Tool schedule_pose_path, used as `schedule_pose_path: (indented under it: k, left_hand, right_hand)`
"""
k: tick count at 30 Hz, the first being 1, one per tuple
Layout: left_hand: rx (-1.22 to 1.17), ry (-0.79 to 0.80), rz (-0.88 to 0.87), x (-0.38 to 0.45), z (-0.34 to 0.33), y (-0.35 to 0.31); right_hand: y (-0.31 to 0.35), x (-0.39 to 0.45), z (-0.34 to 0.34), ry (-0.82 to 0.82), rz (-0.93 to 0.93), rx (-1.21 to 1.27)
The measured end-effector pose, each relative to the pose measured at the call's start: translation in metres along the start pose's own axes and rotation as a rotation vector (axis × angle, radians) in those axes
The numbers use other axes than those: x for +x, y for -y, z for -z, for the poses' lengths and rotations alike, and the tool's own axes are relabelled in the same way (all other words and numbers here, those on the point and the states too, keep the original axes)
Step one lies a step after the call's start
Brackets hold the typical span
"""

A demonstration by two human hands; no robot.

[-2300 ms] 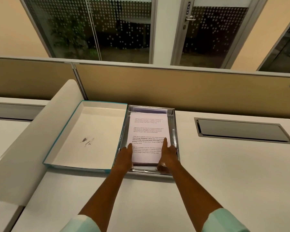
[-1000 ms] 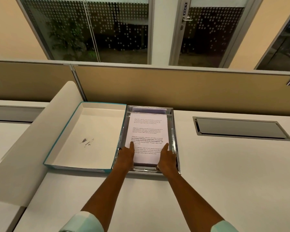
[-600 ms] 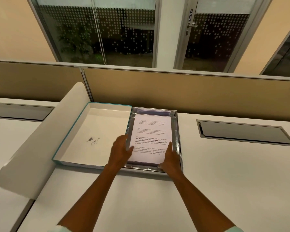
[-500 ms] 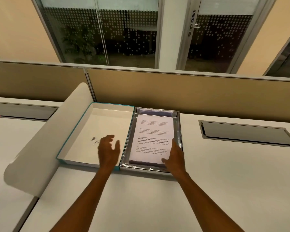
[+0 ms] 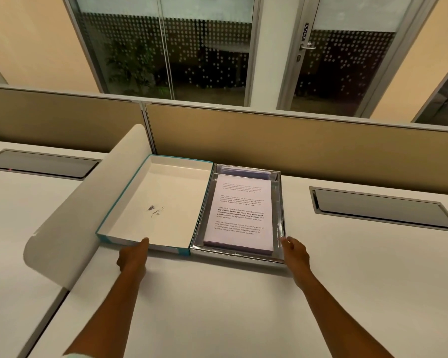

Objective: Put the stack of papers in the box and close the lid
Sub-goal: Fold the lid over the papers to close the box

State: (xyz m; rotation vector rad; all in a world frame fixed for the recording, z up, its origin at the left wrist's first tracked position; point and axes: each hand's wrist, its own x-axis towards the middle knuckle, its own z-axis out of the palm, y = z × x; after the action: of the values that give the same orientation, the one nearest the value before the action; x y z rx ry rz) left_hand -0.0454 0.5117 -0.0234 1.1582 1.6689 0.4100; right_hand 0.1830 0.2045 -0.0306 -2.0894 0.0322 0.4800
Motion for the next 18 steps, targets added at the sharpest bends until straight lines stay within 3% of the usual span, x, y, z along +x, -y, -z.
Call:
schedule_pose_path:
  k: [8,13,18]
  left_hand:
    - [-0.254,0.019,0.023,-0.005,-0.003,-0.006]
    - [-0.647,0.196,0.086,-0.011,-0.003,-0.008]
    - [-0.794,0.331,-0.130,-0.017,0.002,-0.006]
  right_hand:
    - [-0.005,0.003,0.007,0.028,-0.095,0.114]
    - [-0.003,0.010,0.008,0.057,-0.190,0.190]
    - [-0.001,0.010,0.010,0.077,-0.217,0.207]
